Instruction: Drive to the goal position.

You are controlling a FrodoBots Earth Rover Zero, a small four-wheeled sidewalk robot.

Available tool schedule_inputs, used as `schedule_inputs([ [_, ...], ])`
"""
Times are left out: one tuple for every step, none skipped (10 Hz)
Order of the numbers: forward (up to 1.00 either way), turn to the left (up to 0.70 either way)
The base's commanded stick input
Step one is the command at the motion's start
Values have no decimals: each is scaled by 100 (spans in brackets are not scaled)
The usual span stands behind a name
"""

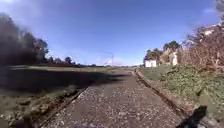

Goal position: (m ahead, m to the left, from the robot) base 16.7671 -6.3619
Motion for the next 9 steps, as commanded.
schedule_inputs([
  [100,-28],
  [100,-9],
  [100,-5],
  [100,-16],
  [100,-37],
  [100,-23],
  [100,-9],
  [100,-5],
  [100,-10],
])
